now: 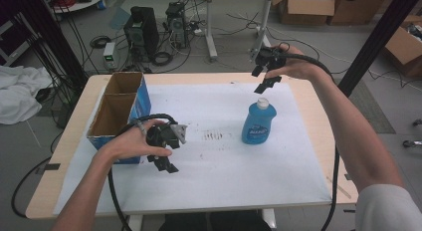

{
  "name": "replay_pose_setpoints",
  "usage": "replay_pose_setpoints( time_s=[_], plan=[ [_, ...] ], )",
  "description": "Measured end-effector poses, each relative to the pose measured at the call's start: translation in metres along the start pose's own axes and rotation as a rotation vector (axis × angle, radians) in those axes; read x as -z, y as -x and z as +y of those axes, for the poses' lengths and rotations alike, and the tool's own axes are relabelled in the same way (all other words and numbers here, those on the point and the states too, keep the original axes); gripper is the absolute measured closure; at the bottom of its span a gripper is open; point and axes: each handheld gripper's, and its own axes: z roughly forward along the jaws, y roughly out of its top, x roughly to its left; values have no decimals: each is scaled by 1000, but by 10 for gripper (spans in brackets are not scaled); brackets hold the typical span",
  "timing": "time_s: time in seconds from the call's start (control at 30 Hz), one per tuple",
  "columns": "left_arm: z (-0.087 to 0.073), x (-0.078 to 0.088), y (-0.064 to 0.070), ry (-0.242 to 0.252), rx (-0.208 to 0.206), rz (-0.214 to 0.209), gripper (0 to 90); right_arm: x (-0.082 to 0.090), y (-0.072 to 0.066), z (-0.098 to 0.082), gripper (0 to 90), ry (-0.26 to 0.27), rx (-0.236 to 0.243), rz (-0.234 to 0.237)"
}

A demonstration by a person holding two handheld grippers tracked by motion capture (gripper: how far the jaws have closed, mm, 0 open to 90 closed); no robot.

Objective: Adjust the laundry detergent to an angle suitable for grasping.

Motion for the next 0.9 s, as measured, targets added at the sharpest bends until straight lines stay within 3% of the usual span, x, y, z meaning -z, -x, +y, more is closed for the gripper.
replay_pose_setpoints(
  time_s=[0.9],
  plan=[
    [13, 3, -9, 44, 31, 2, 175, 0, 3, -6, 204, -19, -10, -20]
  ],
)
